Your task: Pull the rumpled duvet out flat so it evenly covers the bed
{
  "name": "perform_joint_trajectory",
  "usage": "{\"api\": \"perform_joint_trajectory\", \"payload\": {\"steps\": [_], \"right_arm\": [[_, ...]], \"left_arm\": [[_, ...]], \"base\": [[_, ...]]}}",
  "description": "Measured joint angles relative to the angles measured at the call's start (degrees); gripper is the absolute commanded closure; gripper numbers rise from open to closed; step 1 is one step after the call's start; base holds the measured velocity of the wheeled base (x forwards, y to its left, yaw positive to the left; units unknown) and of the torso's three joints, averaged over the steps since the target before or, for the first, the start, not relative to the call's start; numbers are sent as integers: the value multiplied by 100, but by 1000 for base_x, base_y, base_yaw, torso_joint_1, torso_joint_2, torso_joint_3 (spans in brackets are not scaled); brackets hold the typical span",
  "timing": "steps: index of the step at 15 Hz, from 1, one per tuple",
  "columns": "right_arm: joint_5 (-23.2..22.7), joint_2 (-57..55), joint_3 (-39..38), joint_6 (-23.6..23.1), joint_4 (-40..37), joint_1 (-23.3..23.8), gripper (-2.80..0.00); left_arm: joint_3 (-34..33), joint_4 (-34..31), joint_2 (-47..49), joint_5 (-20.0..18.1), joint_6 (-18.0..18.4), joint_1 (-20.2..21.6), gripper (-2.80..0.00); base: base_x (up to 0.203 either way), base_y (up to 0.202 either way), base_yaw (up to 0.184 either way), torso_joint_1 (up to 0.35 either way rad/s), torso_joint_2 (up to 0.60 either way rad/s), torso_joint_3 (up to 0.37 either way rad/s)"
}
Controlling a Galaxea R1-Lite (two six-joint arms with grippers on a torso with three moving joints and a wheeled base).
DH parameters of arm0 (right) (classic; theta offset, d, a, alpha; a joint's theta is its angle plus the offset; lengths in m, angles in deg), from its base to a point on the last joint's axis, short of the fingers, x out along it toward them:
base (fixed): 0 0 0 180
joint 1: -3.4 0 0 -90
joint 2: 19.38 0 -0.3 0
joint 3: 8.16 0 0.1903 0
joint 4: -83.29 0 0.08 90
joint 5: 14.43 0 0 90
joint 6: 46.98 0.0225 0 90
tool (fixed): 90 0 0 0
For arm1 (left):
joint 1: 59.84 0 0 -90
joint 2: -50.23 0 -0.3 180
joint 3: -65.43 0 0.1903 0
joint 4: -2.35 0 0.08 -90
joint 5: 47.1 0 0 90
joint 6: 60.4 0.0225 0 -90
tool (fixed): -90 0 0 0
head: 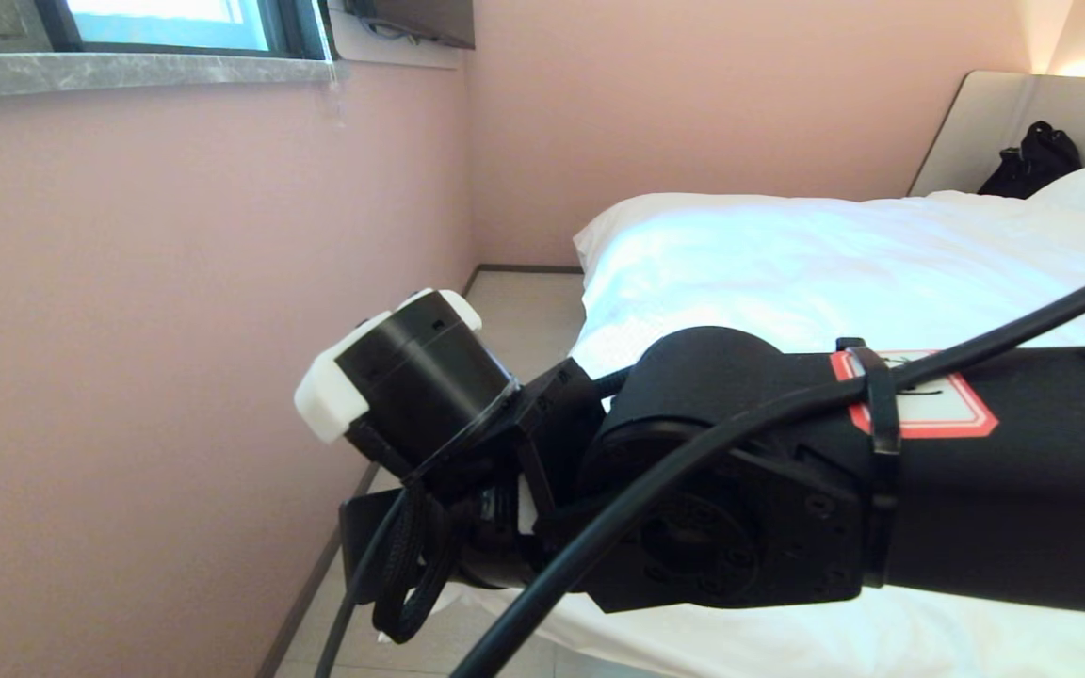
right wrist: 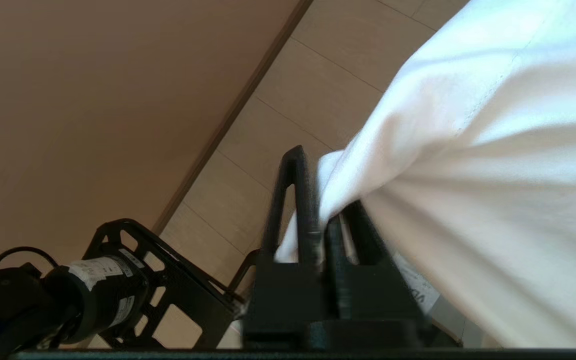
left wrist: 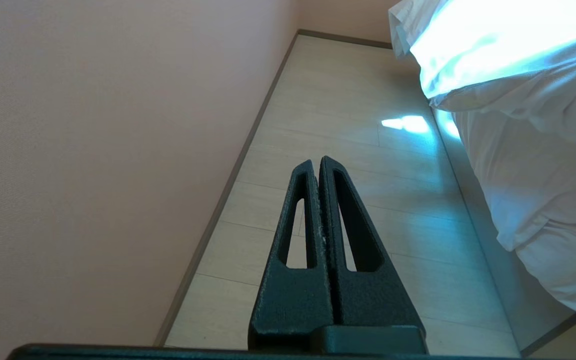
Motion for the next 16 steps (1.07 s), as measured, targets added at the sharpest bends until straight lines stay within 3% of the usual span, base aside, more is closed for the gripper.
{"api": "perform_joint_trajectory", "payload": {"steps": [9,16], "right_arm": [[17,-1,20,23,-162,-205,-280],[453,697,-127,247,-314,45,-280]], "left_arm": [[0,0,0,1,-3,0,0],[0,-1,0,0,-1,0,0]], "base": [[0,0,0,0,0,0],[0,0,0,0,0,0]]}}
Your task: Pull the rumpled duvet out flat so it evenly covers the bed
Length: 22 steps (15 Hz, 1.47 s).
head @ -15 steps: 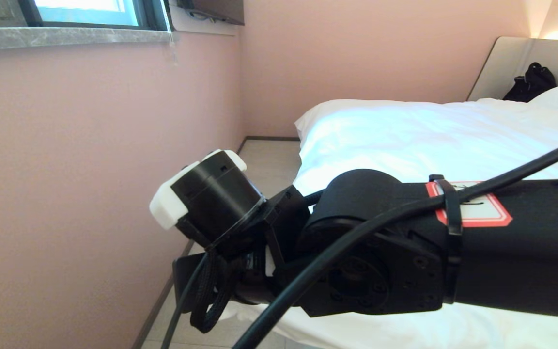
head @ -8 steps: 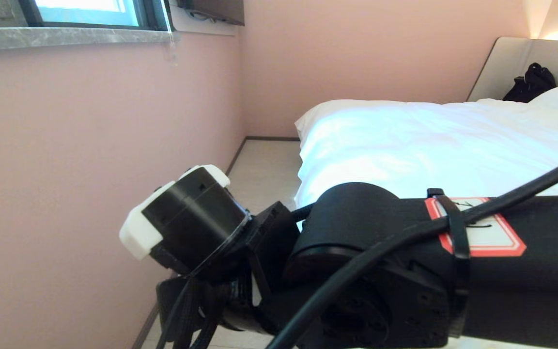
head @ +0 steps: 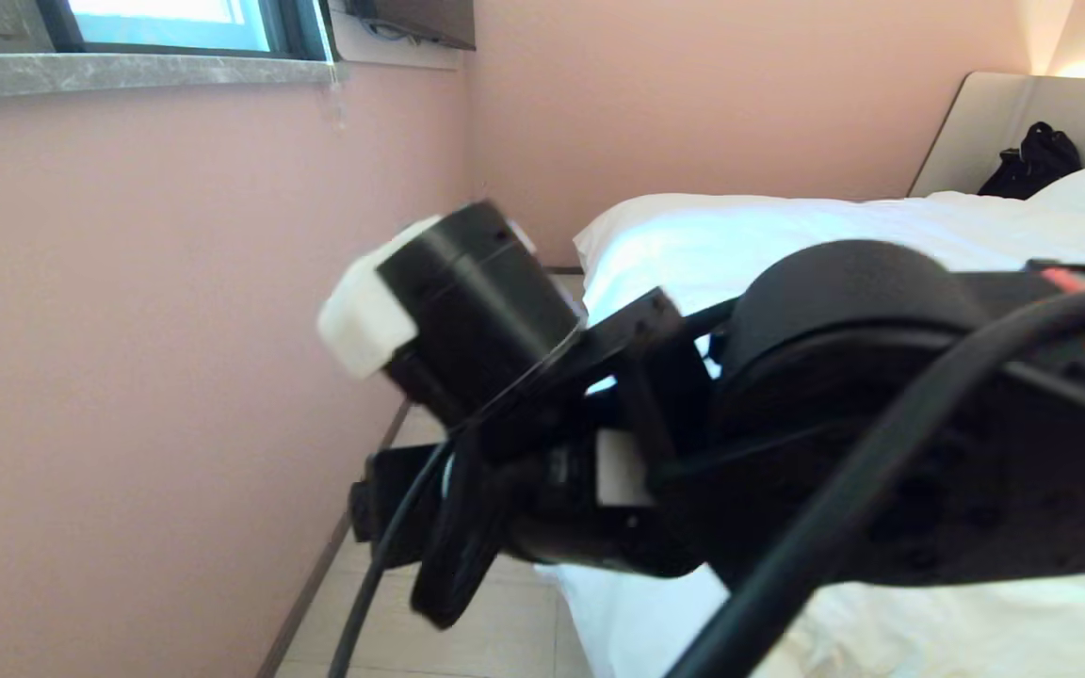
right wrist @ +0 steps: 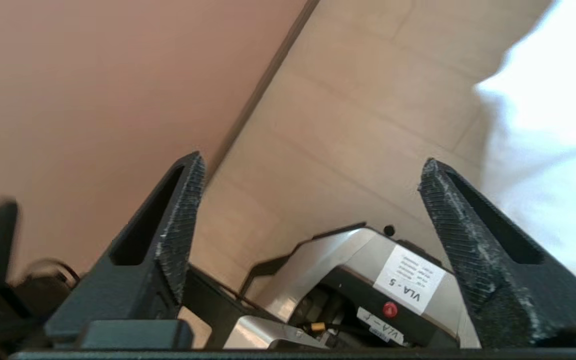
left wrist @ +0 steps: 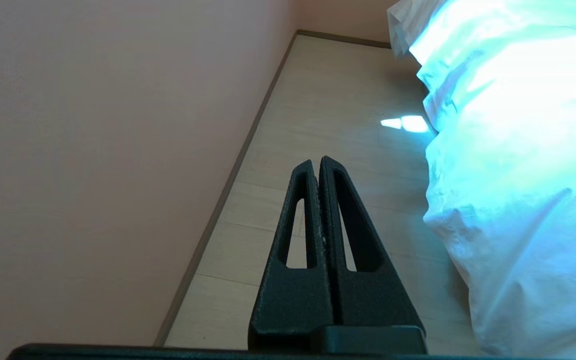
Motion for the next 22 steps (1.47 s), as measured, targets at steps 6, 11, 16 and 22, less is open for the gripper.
{"api": "perform_joint_trajectory", "payload": {"steps": [6,11,16,22], "right_arm": [[13,1969,-1413,201,-246,1406,-280],[-87,4235,-3565,-3,-230,3685,-280],[-22,5675,-4382,-54,-219,4166,0],[512,7386,-5062,-437,-235,4187,0]], "left_arm": [[0,1,0,0,0,-5,0],[0,4,0,0,0,0,0],[0,2,0,1,-2,0,0],[0,-2,0,0,0,0,0]], "base": [[0,0,0,0,0,0],[0,0,0,0,0,0],[0,0,0,0,0,0],[0,0,0,0,0,0]]}}
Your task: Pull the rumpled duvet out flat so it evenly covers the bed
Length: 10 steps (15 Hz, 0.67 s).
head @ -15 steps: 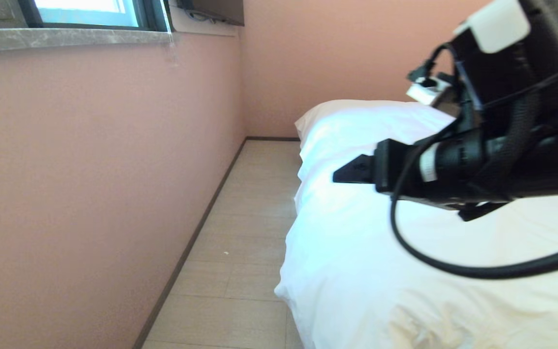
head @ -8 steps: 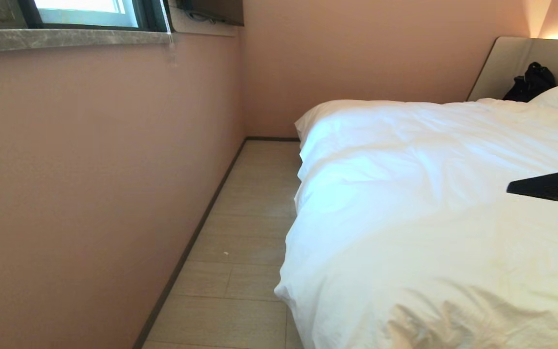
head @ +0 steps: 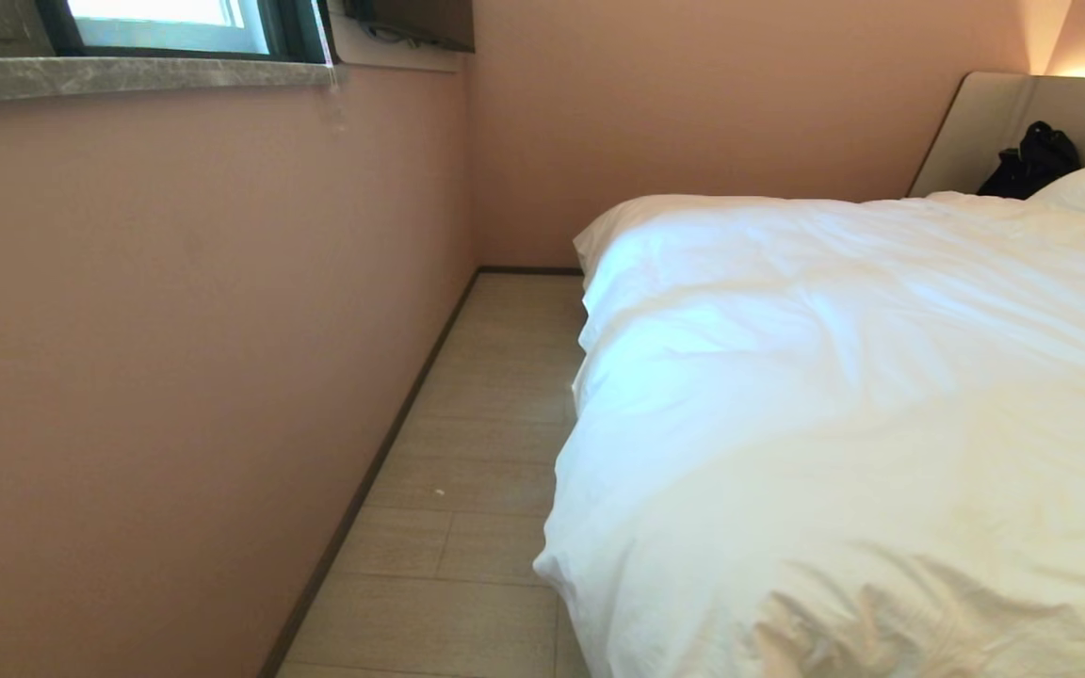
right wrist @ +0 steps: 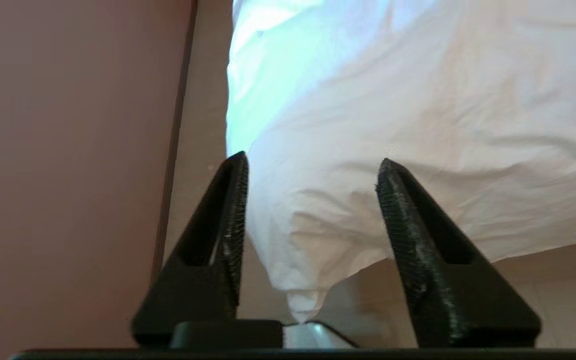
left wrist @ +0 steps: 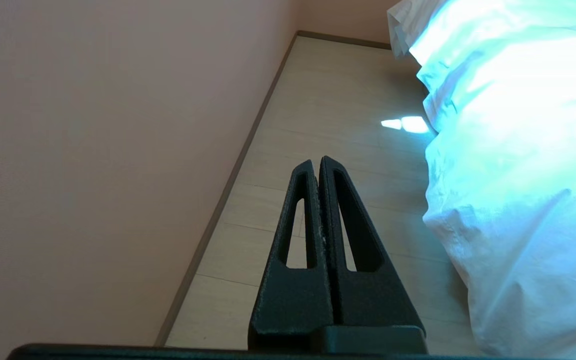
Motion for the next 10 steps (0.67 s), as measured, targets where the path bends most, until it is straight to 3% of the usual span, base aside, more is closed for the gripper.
{"api": "perform_joint_trajectory", "payload": {"steps": [5,10], "right_arm": [[860,978,-242,-560,-14,122,0],[2060,1491,-212,-674,10,1135,0]], "left_arm": [[0,4,0,-2,0,0,0],[0,4,0,0,0,0,0]], "base": [[0,0,0,0,0,0],[0,0,0,0,0,0]]}}
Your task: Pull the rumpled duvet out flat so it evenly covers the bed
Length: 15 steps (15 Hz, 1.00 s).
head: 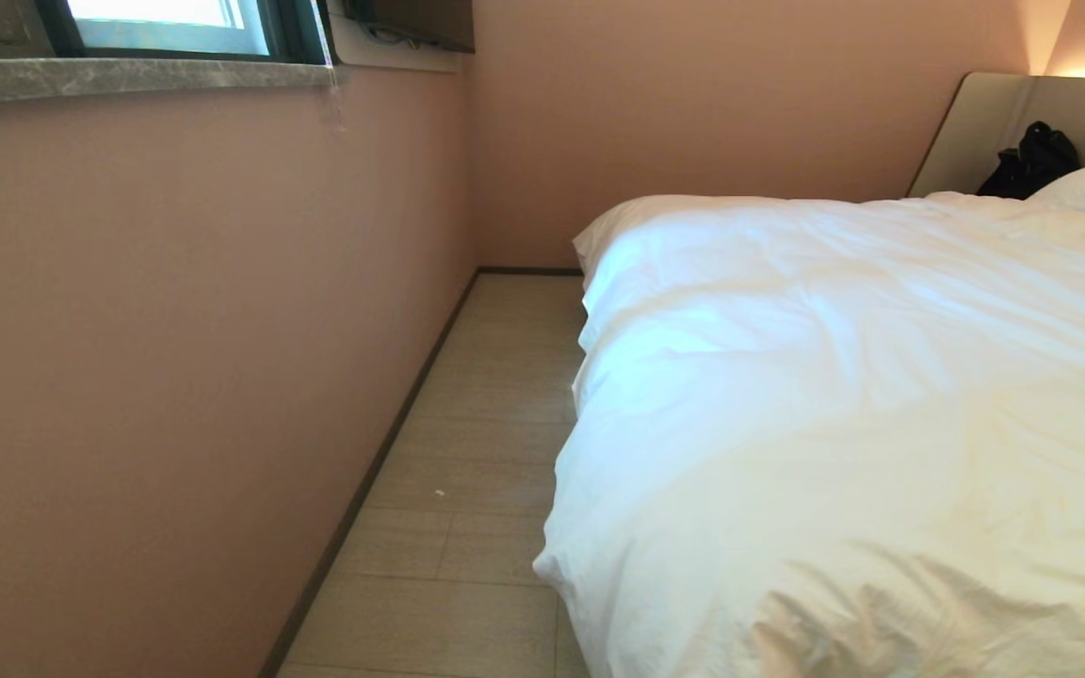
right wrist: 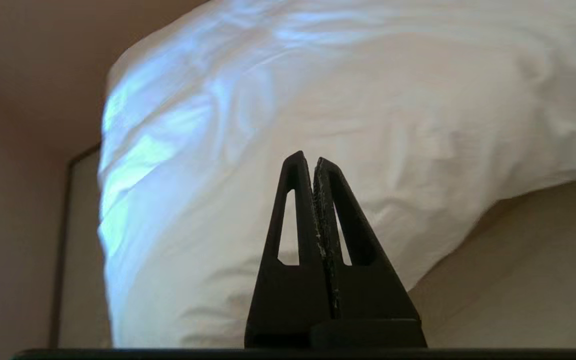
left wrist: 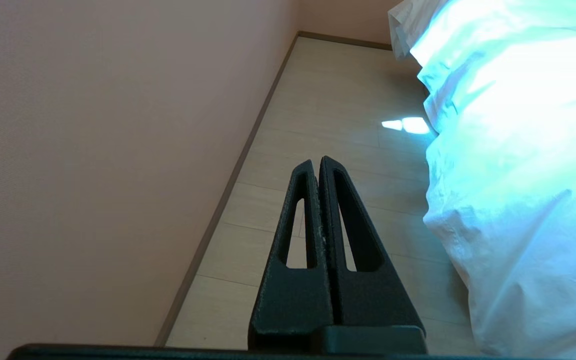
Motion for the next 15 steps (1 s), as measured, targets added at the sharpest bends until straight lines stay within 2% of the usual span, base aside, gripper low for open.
{"api": "perform_joint_trajectory", "payload": {"steps": [3,5,10,13,15], "right_arm": [[450,311,-74,-40,6,999,0],[532,576,-139,-111,14,1292,0],[210,1634,-647,-352,31,1224,0],[-290,2106,-1096,-706,225,1157,0],[-741,2350,-1788,-1030,438,1149,0]], "left_arm": [[0,5,0,0,1,0,0],[0,5,0,-2,0,0,0],[0,5,0,-2,1,0,0],[0,-1,0,-2,1,0,0],[0,2,0,-2,0,0,0]], "base": [[0,0,0,0,0,0],[0,0,0,0,0,0],[0,0,0,0,0,0],[0,0,0,0,0,0],[0,0,0,0,0,0]]}}
